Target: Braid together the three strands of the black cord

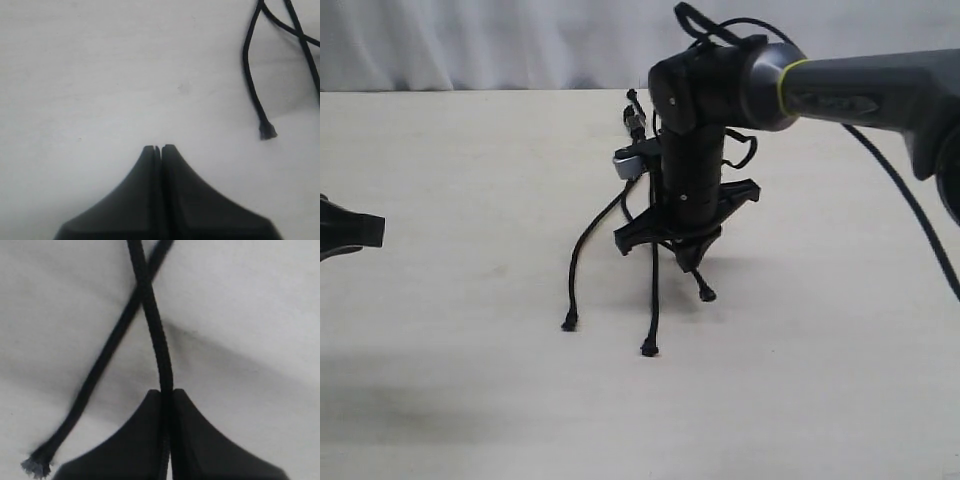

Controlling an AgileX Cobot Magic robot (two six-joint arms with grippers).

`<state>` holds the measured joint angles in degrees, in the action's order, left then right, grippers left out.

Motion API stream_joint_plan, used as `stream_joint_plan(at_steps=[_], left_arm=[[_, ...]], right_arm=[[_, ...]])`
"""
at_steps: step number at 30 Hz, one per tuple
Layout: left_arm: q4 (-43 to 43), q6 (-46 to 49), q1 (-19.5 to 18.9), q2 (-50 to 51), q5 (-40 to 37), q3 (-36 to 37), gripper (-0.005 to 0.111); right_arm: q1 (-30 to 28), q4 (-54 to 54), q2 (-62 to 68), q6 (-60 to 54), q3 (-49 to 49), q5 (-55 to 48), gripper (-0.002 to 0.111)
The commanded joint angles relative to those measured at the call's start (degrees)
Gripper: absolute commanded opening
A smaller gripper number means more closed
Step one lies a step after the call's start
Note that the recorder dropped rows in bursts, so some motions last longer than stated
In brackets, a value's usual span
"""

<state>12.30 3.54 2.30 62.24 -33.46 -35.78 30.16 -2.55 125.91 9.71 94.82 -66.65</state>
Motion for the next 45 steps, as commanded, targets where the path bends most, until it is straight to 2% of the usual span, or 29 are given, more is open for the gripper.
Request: stream_joint_plan(at_steps=[1,5,7,12,15,18,21,27,30,33,36,40,45], left_arm=[[3.03,1.41,0.46,-0.34,-0.51,-0.31,0.0],[12.89,10.48,0.61,0.29,-0.63,-0.31,0.0],[15.21,12.42,2.54,2.03,-0.43,-0.42,0.0],[15.43,11.86,12.04,10.15,0.38,-2.65,0.0],[14.85,8.63,16.46,15.24,1.04,-7.05,0.0],[9.74,3.49,19.89,19.76,-0.7,-13.34,0.0],[1.05,-3.54,23.37,23.4,-3.48,-19.17,0.0],[-11.1,-17.92,31.32,32.83,-6.58,-28.56,0.0],[-15.71,-21.69,35.24,39.33,-10.05,-34.01,0.0],[-17.26,-23.76,37.99,46.05,-14.97,-41.28,0.0],[-15.54,-24.56,39.18,52.69,-19.42,-49.6,0.001],[-11.14,-22.38,40.61,59.94,-24.96,-58.7,0.014],[-11.2,-22.37,41.91,64.39,-25.83,-62.3,0.036]], right_arm=[[-4.69,4.86,-2.51,-4.43,-4.17,2.11,0.004],[-7.51,8.04,-3.02,-6.49,-9.34,5.02,0.004],[-8.19,8.4,-3.42,-7.25,-11.69,7.5,0.004],[-8.31,9.43,-3.78,-8.28,-15.46,12.29,0.005],[-8.31,11.36,-4.04,-8.29,-15.59,12.99,0.015],[-8.87,11.56,-5.8,-8.72,-15.59,13.07,0.031],[-11.76,11.56,-8.51,-9.33,-15.59,11.5,0.039],[-21.52,15.33,-13.8,-9.33,-16.41,9.29,0.038],[-26.39,17.69,-16.56,-9.11,-18.76,10.41,0.038],[-29.8,19.85,-19.38,-9.11,-22.75,13.14,0.038],[-30.82,20.83,-21.36,-9.71,-26.81,15.82,0.038],[-30.82,21.7,-22.44,-10.18,-30.7,18.23,0.038],[-30.82,22.82,-22.43,-11.58,-32.48,18.15,0.038]])
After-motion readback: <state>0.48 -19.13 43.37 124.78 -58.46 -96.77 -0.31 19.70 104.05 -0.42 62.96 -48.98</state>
